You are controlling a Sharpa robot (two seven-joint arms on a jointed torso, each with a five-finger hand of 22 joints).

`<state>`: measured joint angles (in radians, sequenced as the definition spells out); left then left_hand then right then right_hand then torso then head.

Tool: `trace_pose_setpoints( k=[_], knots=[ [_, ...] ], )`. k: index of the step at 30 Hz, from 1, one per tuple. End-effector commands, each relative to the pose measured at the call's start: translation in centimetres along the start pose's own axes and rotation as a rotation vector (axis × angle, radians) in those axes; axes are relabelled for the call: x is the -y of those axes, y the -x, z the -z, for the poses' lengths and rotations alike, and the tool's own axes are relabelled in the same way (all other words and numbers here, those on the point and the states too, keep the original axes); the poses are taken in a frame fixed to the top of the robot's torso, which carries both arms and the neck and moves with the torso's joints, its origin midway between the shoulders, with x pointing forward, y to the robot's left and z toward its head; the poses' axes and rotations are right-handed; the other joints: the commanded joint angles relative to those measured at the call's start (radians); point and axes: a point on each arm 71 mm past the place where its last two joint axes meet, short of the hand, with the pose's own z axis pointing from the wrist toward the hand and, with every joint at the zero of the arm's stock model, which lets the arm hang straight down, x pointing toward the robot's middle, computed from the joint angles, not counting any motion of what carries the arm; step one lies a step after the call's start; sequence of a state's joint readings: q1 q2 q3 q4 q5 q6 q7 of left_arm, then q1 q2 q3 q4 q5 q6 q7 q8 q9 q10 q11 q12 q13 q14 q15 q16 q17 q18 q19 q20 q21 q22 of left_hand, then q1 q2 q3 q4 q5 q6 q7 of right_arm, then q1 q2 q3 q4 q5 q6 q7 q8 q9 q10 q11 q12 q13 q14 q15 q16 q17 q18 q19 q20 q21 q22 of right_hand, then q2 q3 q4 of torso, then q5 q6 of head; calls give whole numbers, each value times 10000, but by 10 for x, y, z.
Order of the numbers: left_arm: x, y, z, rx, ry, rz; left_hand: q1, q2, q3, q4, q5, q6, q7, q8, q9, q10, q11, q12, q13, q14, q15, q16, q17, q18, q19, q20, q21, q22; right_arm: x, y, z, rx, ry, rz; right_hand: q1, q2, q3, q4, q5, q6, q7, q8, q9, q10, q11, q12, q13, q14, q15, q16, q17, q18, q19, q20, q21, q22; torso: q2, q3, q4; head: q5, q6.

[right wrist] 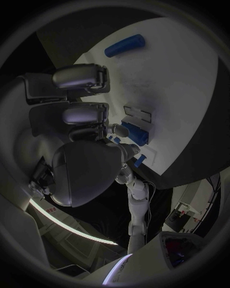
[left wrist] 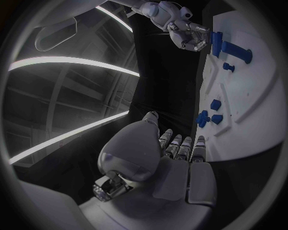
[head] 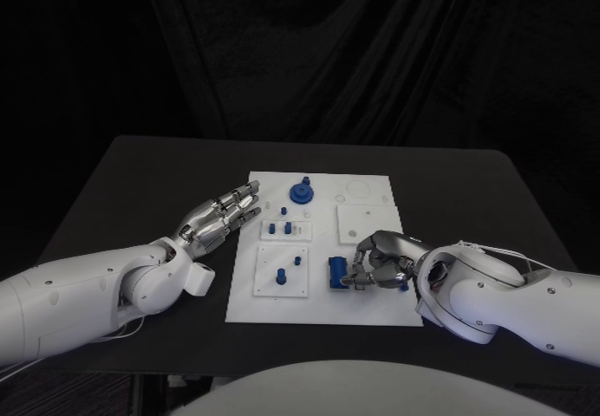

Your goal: Assemble the parts on the task board

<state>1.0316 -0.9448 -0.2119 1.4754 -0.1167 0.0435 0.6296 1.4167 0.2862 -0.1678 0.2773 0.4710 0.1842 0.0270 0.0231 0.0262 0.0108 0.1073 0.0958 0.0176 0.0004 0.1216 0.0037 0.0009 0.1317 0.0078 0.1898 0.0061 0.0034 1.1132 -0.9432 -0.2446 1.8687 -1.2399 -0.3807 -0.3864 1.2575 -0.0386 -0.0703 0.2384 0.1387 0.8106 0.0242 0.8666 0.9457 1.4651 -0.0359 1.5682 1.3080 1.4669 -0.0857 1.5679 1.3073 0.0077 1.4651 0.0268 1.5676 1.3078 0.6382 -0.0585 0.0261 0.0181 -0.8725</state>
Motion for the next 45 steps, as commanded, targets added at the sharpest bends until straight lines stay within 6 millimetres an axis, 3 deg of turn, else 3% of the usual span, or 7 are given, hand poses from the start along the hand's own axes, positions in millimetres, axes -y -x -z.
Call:
trace_pose_setpoints(
  k=[1,24,28,34,38,42,45],
  knots=[
    [0,-2,-1,-126,-96,140,14,-65,-14,-72,32,13,20,62,16,2,55,53,12,-4,90,-37,-9,45,-17,63,-10,10,0,-1,-1,8,-16,240,108,33,-31,-7,-30,-28,-77,83,32,1057,-91,26,2628,1039,-97,29,2635,-77,1057,-68,32,2630,4,-2,8,-4,-2],
    [-1,-3,-1,-166,-90,169,26,-56,-6,-85,46,9,21,61,15,1,57,50,11,-4,92,-37,-9,45,-17,65,-10,10,2,-1,-10,285,58,516,501,83,-73,-101,-258,-106,-113,178,154,1057,-136,26,2628,1039,-146,29,2635,-77,1057,-124,32,2630,-13,3,9,27,-2],
    [-1,-3,-1,-170,-100,175,35,-46,1,-94,51,7,20,60,14,0,61,47,10,-4,95,-37,-9,44,-17,67,-9,10,2,0,-8,397,138,459,350,-38,-215,135,-757,-120,-104,185,175,1057,-128,26,2628,1039,-143,29,2635,-77,1057,-126,32,2630,-7,3,13,21,-2],
    [-1,-3,-1,-159,-110,175,36,-43,2,-96,51,2,19,59,14,-1,62,47,10,-4,96,-37,-9,44,-15,68,-8,12,5,6,1,790,216,202,-305,-345,-261,555,-816,-85,-100,57,71,1057,-123,26,2628,1039,-138,29,2635,-77,1057,-123,32,2630,-17,-1,-1,59,-2],
    [0,-3,0,-143,-123,170,39,-40,4,-98,50,16,17,62,16,0,65,61,13,-4,96,-37,-9,44,-11,69,-5,15,10,22,13,1383,159,-55,-854,-84,-80,518,-335,-151,-37,-705,-514,1057,-40,26,2628,1039,-117,29,2635,-77,1057,-94,32,2630,-18,-4,1,47,-2],
    [0,-1,1,-80,-172,133,41,-42,3,-101,51,29,16,64,18,1,65,66,14,-4,95,-37,-9,44,-11,69,-5,14,19,43,27,1765,-298,59,-561,177,-8,506,1691,211,219,-2355,-1940,1057,138,26,2628,1039,64,29,2635,-77,1057,41,32,2630,-22,-3,-4,55,-2],
    [1,-1,1,-39,-246,105,54,-66,-8,-124,57,60,4,71,23,9,60,93,19,-4,77,-37,-9,52,-10,64,-4,15,26,51,34,1724,-735,411,-410,247,10,491,2728,495,284,-2980,-2545,1057,210,26,2628,1039,143,29,2635,-77,1057,124,32,2630,-36,-11,1,34,-2]
  ],
)
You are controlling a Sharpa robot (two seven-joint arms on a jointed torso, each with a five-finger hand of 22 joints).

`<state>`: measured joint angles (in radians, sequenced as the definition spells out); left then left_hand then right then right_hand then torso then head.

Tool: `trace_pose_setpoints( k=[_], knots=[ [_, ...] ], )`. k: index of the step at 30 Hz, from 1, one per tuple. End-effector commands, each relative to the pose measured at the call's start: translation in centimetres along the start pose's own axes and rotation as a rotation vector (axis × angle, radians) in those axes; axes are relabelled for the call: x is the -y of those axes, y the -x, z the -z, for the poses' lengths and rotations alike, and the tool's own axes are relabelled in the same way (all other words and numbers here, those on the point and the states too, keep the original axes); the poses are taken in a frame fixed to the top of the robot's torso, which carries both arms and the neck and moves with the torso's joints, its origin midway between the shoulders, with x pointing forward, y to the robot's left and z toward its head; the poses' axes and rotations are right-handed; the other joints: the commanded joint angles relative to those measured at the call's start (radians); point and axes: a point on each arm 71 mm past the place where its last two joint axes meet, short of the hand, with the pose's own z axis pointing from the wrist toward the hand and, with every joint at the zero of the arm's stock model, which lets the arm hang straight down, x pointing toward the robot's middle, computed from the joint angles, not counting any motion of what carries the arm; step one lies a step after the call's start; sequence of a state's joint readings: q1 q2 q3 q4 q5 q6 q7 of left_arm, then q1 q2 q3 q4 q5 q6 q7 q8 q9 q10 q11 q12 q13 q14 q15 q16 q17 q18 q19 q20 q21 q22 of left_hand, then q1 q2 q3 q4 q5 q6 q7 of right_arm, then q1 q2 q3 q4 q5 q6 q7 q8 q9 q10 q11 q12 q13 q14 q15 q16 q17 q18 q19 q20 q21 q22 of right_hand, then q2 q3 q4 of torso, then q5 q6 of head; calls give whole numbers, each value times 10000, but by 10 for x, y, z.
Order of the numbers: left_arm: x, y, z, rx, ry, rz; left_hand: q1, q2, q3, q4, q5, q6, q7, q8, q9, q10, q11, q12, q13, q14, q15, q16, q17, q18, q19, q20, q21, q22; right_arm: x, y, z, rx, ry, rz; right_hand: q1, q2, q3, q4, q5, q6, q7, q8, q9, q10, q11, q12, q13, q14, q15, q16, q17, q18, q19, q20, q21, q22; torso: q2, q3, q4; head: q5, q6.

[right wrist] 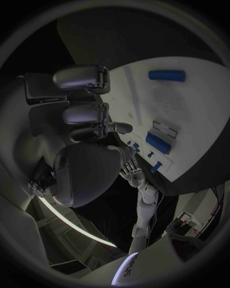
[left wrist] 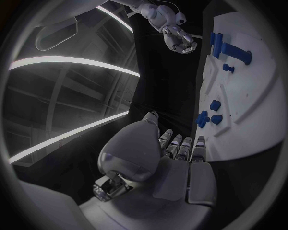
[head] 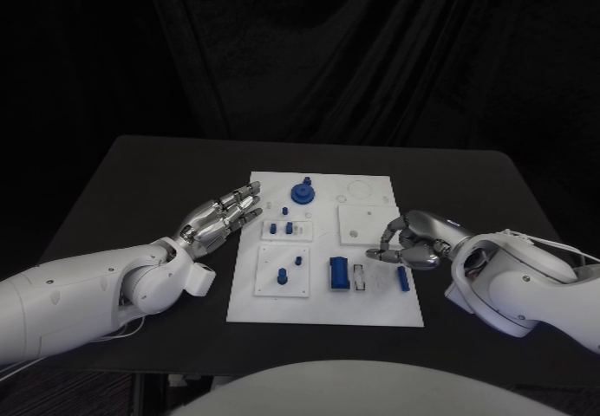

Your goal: Assemble the parts on the task board

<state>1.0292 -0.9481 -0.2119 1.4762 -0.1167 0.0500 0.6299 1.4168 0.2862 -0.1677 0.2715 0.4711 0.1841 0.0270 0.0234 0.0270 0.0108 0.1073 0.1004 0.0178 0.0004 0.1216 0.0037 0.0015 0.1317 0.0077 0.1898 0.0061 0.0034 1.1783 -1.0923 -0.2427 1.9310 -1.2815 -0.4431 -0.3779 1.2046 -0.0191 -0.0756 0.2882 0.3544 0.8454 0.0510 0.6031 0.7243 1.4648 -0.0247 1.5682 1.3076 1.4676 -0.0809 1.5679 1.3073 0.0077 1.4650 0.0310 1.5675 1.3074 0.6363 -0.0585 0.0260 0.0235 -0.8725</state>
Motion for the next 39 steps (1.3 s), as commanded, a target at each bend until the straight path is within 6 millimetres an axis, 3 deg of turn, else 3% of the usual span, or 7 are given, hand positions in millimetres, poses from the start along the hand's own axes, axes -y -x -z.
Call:
trace_pose_setpoints(
  k=[1,3,12,20,26,35,39],
  knots=[
    [2,-2,0,-1,-311,51,64,-77,-16,-82,60,89,0,75,20,15,57,66,19,-4,60,-37,-15,60,-8,58,-3,16,7,6,5,80,-567,401,239,71,148,2,1506,148,16,-520,-480,1060,104,26,2632,1032,96,29,2635,-77,1058,72,33,2634,-18,-12,7,-35,-2],
    [2,-3,-1,15,-397,37,86,-76,-20,-107,79,131,-13,85,25,37,110,121,28,-4,16,-37,-15,86,-7,45,-2,16,13,10,8,57,-873,663,464,21,330,-8,2857,290,10,-762,-736,1060,98,26,2632,1032,93,29,2635,-77,1058,91,33,2634,-20,-19,27,-71,-2],
    [3,-2,0,55,-516,11,129,-67,-27,-149,134,196,79,97,30,73,74,194,38,-4,-40,-37,-15,128,-3,27,1,19,36,9,16,44,-1837,1829,651,-101,518,-31,3422,389,32,-993,-982,1060,110,26,2632,1032,107,29,2635,-77,1058,108,33,2634,-8,-42,-8,22,-2],
    [3,-2,0,54,-489,12,141,-57,-23,-160,161,195,87,96,29,77,87,196,37,-4,-37,-37,-15,135,-1,34,2,20,45,3,19,-176,-2335,2418,383,-167,469,7,2706,448,76,-1075,-1080,1060,152,26,2632,1032,146,29,2635,-77,1058,142,33,2634,27,15,22,-169,-2],
    [2,-3,-1,3,-421,44,163,-46,-10,-181,176,179,84,91,26,76,107,188,34,-4,-30,-37,-15,139,-1,43,2,20,47,-1,19,-320,-2444,2561,265,-142,446,7,2274,499,82,-1086,-1111,1060,163,26,2632,1032,154,29,2635,-77,1058,154,33,2634,32,8,0,-158,-2],
    [2,-2,-1,-18,-365,59,184,-33,3,-202,182,163,78,85,22,71,127,171,30,-4,-17,-37,-15,142,1,57,4,21,46,-12,17,-631,-2456,2610,-302,-51,113,10,107,543,144,-1162,-1197,1060,222,26,2632,1032,205,29,2635,-77,1058,201,33,2634,39,1,-4,-165,-2],
    [2,-2,-1,-18,-354,60,184,-33,3,-202,182,163,78,85,22,71,127,171,30,-4,-17,-37,-15,142,1,57,4,21,46,-16,15,-724,-2462,2637,-314,-45,101,8,60,543,145,-1164,-1200,1060,223,26,2632,1032,205,29,2635,-77,1058,202,33,2634,31,5,-13,-155,-2]
  ],
)
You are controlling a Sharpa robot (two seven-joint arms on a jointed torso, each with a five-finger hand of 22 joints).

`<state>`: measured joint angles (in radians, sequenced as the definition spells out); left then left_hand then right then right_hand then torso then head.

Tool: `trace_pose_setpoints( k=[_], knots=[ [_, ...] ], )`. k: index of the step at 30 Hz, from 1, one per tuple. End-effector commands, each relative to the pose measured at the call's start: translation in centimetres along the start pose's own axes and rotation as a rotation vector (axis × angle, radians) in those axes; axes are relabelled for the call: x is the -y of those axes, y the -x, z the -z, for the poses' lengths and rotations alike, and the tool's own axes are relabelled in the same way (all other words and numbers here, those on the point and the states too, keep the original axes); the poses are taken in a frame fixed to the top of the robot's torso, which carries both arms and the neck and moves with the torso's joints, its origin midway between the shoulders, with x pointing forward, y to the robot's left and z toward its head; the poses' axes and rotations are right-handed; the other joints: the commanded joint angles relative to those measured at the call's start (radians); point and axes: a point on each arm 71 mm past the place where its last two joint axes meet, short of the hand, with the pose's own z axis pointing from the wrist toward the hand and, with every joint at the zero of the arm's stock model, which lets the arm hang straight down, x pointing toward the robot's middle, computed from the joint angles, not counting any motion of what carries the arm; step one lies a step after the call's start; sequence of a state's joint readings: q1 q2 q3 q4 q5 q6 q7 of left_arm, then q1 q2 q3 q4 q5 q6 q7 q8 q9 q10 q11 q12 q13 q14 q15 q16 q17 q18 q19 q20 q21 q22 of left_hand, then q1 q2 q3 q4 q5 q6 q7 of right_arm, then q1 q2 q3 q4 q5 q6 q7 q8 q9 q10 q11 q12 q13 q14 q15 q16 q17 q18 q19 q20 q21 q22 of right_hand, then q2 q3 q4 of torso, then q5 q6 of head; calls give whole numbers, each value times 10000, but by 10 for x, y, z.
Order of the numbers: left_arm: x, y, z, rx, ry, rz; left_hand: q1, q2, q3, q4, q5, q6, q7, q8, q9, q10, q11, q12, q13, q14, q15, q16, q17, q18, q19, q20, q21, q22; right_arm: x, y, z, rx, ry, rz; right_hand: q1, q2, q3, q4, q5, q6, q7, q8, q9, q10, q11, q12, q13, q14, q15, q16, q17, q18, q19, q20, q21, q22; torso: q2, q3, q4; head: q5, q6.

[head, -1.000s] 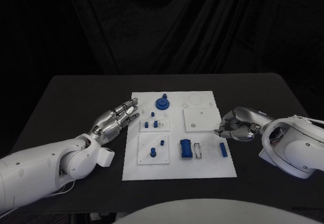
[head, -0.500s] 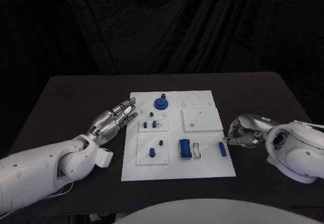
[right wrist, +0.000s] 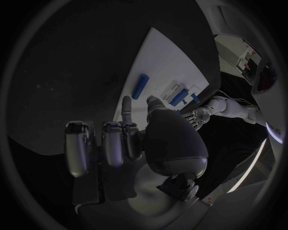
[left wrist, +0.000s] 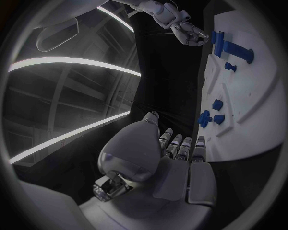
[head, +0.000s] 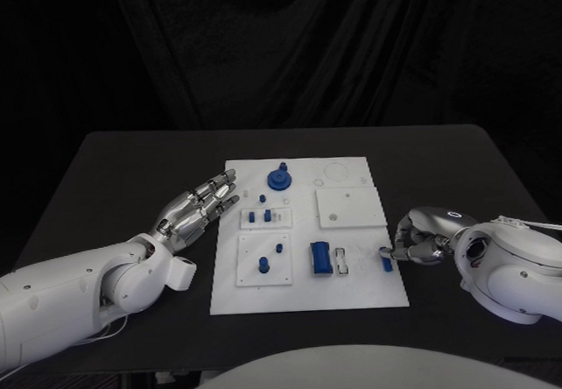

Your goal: Assemble the parts on the task board

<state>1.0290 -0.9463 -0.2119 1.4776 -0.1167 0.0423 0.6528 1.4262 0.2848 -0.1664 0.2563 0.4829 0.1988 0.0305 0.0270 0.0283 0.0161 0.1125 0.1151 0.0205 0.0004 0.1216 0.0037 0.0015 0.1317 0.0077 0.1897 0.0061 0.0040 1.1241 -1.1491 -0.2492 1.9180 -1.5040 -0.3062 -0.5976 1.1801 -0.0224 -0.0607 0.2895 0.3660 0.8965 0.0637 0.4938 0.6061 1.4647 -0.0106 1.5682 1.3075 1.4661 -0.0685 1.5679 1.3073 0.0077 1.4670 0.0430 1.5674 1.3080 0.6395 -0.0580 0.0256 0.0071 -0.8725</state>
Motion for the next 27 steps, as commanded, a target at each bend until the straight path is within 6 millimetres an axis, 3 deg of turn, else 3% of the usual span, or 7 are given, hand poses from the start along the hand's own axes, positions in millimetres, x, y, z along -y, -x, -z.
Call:
trace_pose_setpoints(
  k=[1,8,9,11,16,24,27],
  knots=[
    [0,-1,0,-53,-119,91,90,-19,-10,-50,64,16,43,49,9,18,75,24,4,-4,-17,-37,-15,142,1,58,4,15,1,-3,-1,-153,-249,272,-69,-12,-48,-5,-56,32,18,-71,-18,1061,82,26,2633,1047,82,29,2635,-77,1038,82,34,2628,6,2,-12,5,-2],
    [0,-1,-1,-82,-85,110,102,-10,-1,-62,68,11,47,47,8,14,82,15,1,-4,-3,-37,-15,143,1,70,3,15,-1,-7,-6,-376,-296,439,75,18,-47,-44,366,-102,65,-243,-131,1061,115,26,2633,1047,114,29,2635,-77,1038,106,34,2628,-10,3,-1,-28,-2],
    [0,-2,-1,-90,-78,115,102,-10,-1,-62,68,11,47,47,8,14,82,15,1,-4,-3,-37,-15,143,1,70,3,15,-1,-8,-6,-417,-308,472,234,25,-6,-83,758,-124,80,-329,-194,1061,131,26,2633,1047,125,29,2635,-77,1038,120,34,2628,-10,4,-4,-25,-2],
    [0,-2,-1,-99,-71,121,102,-10,-1,-62,68,11,47,47,8,14,82,15,1,-4,-3,-37,-15,143,1,70,3,15,-2,-10,-8,-534,-339,546,325,19,15,-98,924,-120,86,-370,-229,1061,137,26,2633,1047,131,29,2635,-77,1038,127,34,2628,-15,6,-6,-22,-2],
    [0,-2,-1,-114,-50,132,108,-8,4,-70,69,17,52,47,9,12,83,13,1,-4,2,-37,-15,143,3,76,5,16,-3,-16,-10,-760,-368,658,1035,-33,323,-320,2393,-108,95,-633,-450,1061,140,26,2633,1047,134,29,2635,-77,1038,134,34,2628,-30,-5,6,0,-2],
    [-1,-2,-1,-154,3,160,126,-4,16,-92,76,20,79,47,9,8,80,10,0,-4,16,-37,-15,143,3,91,5,16,-11,-25,-16,-849,-193,627,1345,6,530,-422,2726,-14,84,-720,-553,1061,135,26,2633,1047,131,29,2635,-77,1038,135,34,2628,-22,-6,4,-17,-2],
    [-2,-3,-2,-176,25,177,134,-2,22,-102,76,25,94,47,10,6,82,5,-1,-4,22,-37,-15,143,2,97,4,15,-14,-28,-18,-849,-132,600,1794,85,814,-679,3182,51,49,-735,-586,1061,99,26,2633,1047,101,29,2635,-77,1038,115,34,2628,-23,-7,14,-12,-2]
  ],
)
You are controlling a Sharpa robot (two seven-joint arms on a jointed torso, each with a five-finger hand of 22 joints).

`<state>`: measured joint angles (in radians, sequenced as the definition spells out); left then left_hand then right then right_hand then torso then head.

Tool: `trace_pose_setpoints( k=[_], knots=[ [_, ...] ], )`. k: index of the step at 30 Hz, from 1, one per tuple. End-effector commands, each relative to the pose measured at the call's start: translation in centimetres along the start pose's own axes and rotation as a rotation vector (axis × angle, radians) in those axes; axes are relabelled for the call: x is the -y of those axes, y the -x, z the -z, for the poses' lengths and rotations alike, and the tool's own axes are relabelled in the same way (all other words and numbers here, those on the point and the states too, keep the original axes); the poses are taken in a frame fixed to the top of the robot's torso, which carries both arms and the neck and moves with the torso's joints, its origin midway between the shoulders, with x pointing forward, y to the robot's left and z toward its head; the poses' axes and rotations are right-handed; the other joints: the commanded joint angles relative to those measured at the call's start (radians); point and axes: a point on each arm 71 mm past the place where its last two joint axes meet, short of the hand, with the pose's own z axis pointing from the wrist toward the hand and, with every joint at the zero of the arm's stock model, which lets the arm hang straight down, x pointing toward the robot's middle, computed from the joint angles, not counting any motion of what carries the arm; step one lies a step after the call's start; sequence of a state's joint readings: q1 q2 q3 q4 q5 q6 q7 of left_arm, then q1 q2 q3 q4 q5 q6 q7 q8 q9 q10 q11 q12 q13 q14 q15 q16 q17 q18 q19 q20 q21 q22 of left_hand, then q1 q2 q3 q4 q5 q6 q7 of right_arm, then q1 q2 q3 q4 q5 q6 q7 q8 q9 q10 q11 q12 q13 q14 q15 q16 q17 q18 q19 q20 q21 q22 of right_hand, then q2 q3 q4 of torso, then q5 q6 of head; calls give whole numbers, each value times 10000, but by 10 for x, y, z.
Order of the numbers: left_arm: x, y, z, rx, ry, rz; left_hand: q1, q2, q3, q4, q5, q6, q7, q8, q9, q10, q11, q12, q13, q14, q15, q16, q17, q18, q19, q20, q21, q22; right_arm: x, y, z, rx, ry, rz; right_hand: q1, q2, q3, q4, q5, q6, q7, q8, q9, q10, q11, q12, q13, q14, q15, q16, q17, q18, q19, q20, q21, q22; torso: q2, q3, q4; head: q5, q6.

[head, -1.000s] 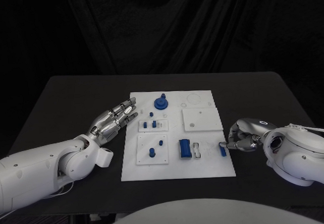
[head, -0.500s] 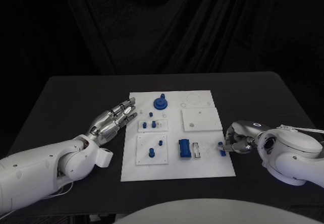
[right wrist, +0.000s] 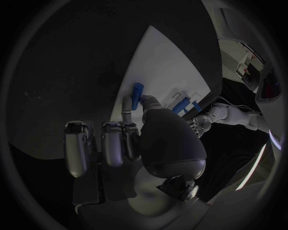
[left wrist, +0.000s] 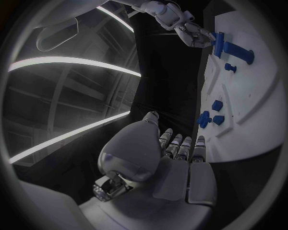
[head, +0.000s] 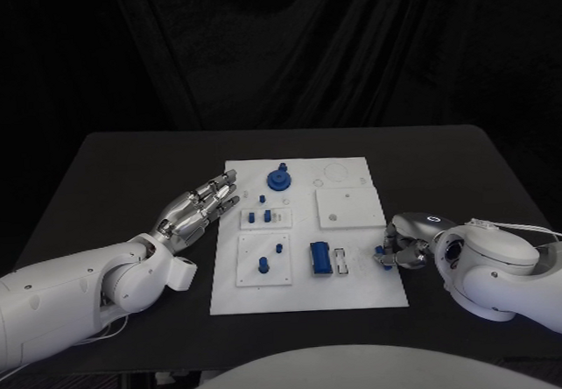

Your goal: Assemble the parts on the task board

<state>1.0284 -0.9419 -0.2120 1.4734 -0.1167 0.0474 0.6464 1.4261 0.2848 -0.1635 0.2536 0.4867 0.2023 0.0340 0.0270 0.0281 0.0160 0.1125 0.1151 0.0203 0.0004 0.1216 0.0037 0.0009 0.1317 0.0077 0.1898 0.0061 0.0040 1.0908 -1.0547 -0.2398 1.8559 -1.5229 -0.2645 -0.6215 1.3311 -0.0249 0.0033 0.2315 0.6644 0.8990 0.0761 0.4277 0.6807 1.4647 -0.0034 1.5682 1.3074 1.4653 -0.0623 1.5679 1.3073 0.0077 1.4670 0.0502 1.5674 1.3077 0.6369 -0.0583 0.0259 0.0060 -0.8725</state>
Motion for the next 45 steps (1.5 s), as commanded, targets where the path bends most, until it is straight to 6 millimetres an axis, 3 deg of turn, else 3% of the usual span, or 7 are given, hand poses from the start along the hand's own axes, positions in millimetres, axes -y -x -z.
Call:
trace_pose_setpoints(
  k=[1,2,5,7,19,29,45],
  knots=[
    [0,-2,-1,-136,-38,153,135,-2,-6,-75,38,-10,59,47,12,6,83,5,1,-4,22,-37,-9,143,2,97,4,16,2,-12,-2,-385,-239,125,393,121,253,-173,279,46,-75,-74,-1338,1061,25,26,2634,1055,35,29,2635,-77,1038,37,34,2631,4,0,6,3,-2],
    [-1,-2,-1,-137,-32,155,150,1,7,-96,40,-3,98,48,13,4,82,6,1,-4,27,-37,-9,146,2,106,4,16,2,-13,-2,-388,-230,119,555,143,398,-288,349,59,-73,-81,-1348,1061,25,26,2634,1055,30,29,2635,-77,1038,28,34,2631,6,3,1,10,-2],
    [-1,-2,0,-131,-19,156,150,1,7,-96,40,-3,98,48,13,4,82,6,1,-4,27,-37,-9,146,2,106,4,16,1,-14,-3,-392,-219,106,833,82,1096,-512,-691,68,-47,-141,-1401,1061,45,26,2634,1055,35,29,2635,-77,1038,22,34,2631,1,1,-9,37,-2],
    [-1,-2,0,-129,-12,157,160,3,16,-112,42,-2,137,48,13,3,74,5,1,-4,29,-37,-9,149,3,112,4,16,1,-15,-4,-387,-225,97,693,-200,1827,-592,-773,81,23,-217,-1478,1061,87,26,2634,1055,88,29,2635,-77,1038,68,34,2631,0,4,-9,44,-2],
    [-1,-2,1,-138,10,177,165,5,23,-122,44,7,165,49,14,4,69,12,2,-4,29,-37,-9,152,3,115,5,17,-2,-17,-7,-483,-307,663,272,-789,2707,-873,-1477,131,84,-412,-1690,1061,169,26,2634,1055,155,29,2635,-77,1038,136,34,2631,3,-1,0,35,-2],
    [-1,-2,2,-139,25,189,170,12,32,-130,47,7,190,49,14,4,71,11,2,-4,29,-37,-9,155,4,119,5,17,-7,-14,-5,-14,216,-343,186,-862,3215,-1256,-993,561,-10,-233,-1639,1061,96,26,2634,1055,96,29,2635,-77,1038,100,34,2631,-11,-3,-3,91,-2],
    [-2,-3,2,-132,31,190,176,18,41,-138,52,9,201,49,14,5,76,17,3,-4,31,-37,-9,157,5,122,7,18,-14,-16,12,-1306,-214,-4840,-454,-867,3375,-1103,-942,693,-88,-344,-1684,1061,18,26,2634,1055,33,29,2635,-77,1038,35,34,2631,18,-4,-2,129,-2]
  ],
)
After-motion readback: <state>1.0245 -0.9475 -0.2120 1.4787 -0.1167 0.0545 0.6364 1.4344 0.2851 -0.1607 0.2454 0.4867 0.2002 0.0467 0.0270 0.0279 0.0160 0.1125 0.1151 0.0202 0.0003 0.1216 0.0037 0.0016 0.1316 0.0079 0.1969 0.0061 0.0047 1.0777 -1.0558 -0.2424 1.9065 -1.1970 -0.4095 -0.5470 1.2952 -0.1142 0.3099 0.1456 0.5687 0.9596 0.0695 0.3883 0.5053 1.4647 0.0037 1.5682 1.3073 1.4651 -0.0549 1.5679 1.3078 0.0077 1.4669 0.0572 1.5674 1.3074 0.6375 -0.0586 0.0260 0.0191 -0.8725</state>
